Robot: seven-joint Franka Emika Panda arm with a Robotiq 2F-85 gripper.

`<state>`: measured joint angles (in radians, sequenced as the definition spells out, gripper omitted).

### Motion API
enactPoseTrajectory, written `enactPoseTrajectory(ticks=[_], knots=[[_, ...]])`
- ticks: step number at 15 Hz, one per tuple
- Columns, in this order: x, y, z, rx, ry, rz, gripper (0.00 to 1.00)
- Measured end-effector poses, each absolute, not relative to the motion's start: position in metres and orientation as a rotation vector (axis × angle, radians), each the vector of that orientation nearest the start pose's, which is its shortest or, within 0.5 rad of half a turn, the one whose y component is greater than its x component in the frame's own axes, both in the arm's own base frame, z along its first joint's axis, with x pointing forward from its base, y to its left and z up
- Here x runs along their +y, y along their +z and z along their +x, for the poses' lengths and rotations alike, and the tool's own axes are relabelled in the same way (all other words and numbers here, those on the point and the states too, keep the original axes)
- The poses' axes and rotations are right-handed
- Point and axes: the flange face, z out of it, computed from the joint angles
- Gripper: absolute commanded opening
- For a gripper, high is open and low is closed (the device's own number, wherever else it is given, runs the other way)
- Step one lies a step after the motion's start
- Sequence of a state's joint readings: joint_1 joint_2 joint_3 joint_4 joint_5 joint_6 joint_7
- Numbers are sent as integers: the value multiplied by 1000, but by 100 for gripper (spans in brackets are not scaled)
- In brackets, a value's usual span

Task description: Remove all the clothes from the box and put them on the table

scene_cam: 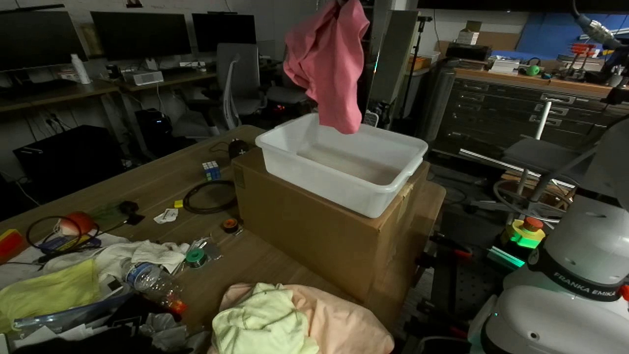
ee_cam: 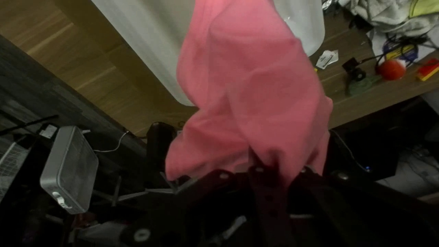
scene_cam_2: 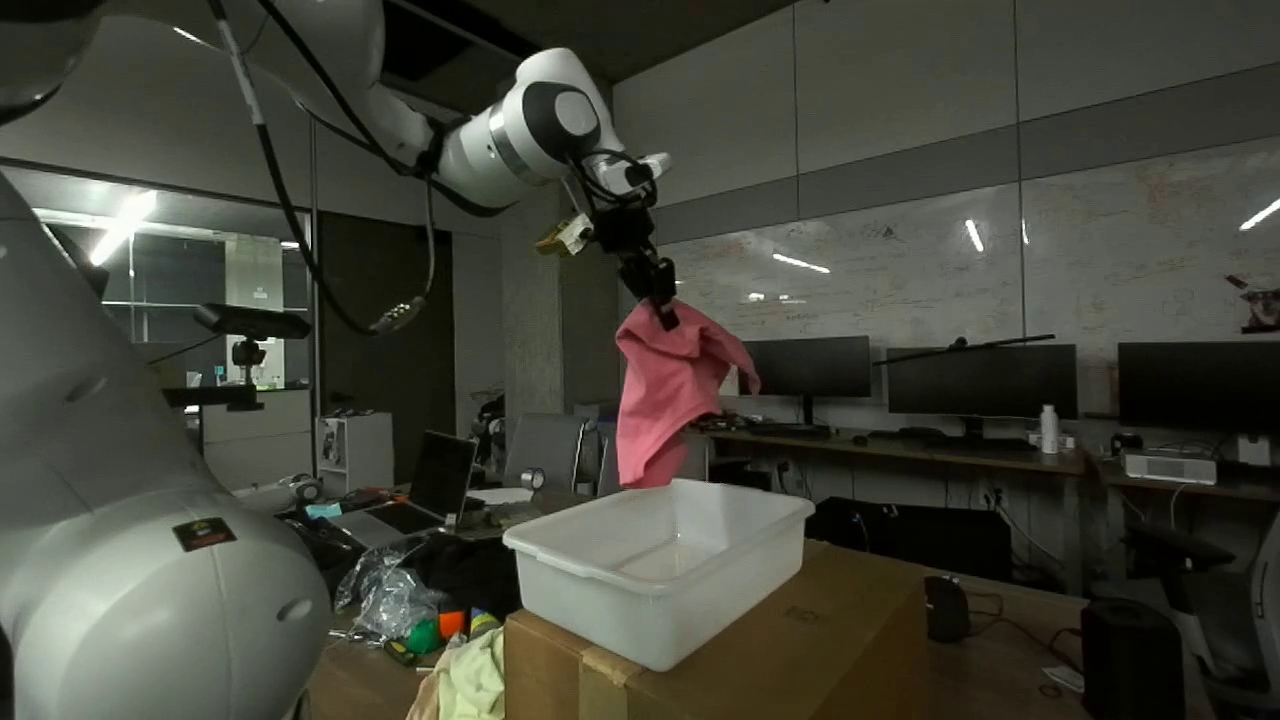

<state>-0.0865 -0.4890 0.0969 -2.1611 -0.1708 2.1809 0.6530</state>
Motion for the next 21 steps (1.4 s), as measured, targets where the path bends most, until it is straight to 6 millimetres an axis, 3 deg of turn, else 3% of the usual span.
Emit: enactPoseTrajectory(ticks=[7, 10, 11, 13, 17, 21], knots=[[151, 624, 439, 270, -719, -3051, 8], [202, 612, 433, 13, -651, -3060, 7], [216, 607, 432, -70, -625, -3061, 32], [237, 595, 431, -236, -558, -3066, 34], [259, 572, 433, -550, -400, -3088, 65], [258, 554, 439, -837, -226, -3125, 94]])
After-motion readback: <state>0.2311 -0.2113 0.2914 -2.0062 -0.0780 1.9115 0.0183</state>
